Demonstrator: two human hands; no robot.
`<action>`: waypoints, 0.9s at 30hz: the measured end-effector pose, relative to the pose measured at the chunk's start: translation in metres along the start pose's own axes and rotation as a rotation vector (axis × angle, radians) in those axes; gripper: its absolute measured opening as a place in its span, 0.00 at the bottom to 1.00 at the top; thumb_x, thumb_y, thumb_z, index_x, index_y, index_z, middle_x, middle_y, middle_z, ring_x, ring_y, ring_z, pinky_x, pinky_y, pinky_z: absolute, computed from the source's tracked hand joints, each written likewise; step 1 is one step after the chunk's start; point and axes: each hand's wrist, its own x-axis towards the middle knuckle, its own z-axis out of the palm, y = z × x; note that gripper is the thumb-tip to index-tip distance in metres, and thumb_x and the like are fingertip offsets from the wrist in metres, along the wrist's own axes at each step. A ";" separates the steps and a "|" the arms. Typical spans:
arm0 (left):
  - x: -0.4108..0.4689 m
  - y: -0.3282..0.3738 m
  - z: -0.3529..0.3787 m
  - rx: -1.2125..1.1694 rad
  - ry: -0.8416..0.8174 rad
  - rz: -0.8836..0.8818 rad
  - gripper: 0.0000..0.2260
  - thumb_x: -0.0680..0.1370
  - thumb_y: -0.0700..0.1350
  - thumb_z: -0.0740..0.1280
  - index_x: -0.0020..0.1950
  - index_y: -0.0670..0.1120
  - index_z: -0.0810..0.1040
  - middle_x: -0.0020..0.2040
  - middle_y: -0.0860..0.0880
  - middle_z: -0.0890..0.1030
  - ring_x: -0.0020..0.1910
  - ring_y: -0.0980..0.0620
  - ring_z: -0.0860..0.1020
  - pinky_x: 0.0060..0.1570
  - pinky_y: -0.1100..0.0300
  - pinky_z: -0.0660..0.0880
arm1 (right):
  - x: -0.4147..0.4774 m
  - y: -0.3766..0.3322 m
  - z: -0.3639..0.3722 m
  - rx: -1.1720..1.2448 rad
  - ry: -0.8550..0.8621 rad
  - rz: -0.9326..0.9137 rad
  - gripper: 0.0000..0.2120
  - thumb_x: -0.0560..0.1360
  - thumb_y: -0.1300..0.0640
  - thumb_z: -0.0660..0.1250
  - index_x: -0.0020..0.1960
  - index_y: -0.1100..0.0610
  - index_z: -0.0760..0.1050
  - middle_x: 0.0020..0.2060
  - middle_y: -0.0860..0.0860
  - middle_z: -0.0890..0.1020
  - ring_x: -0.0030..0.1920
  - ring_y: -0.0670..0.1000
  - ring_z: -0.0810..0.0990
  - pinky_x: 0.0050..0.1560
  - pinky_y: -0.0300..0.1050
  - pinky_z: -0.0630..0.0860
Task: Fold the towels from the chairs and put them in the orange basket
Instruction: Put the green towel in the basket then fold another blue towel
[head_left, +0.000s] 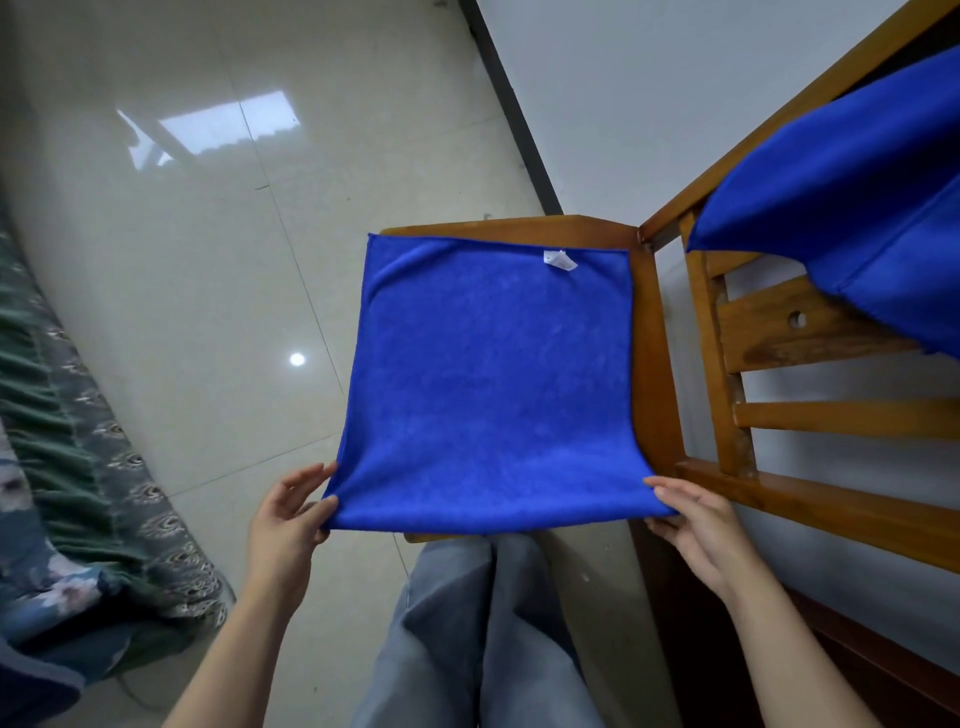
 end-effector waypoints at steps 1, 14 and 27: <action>-0.002 0.002 0.000 -0.007 -0.013 0.015 0.17 0.74 0.27 0.62 0.47 0.50 0.76 0.47 0.57 0.83 0.39 0.53 0.74 0.35 0.61 0.66 | -0.002 -0.002 -0.001 0.136 0.001 0.008 0.15 0.76 0.68 0.57 0.41 0.60 0.81 0.49 0.57 0.79 0.45 0.53 0.80 0.33 0.39 0.80; 0.013 0.035 -0.009 0.313 -0.263 0.103 0.23 0.71 0.20 0.55 0.47 0.47 0.75 0.41 0.49 0.80 0.42 0.56 0.77 0.42 0.71 0.74 | -0.004 -0.027 0.024 -0.464 0.201 -0.375 0.09 0.76 0.63 0.64 0.55 0.58 0.75 0.47 0.51 0.78 0.54 0.52 0.76 0.54 0.47 0.72; 0.049 0.117 0.052 0.242 -0.098 0.323 0.11 0.76 0.34 0.63 0.41 0.49 0.77 0.38 0.48 0.79 0.36 0.61 0.77 0.36 0.72 0.73 | 0.052 -0.087 0.083 -0.444 0.356 -0.608 0.07 0.81 0.53 0.54 0.52 0.55 0.66 0.34 0.46 0.70 0.32 0.45 0.70 0.32 0.36 0.66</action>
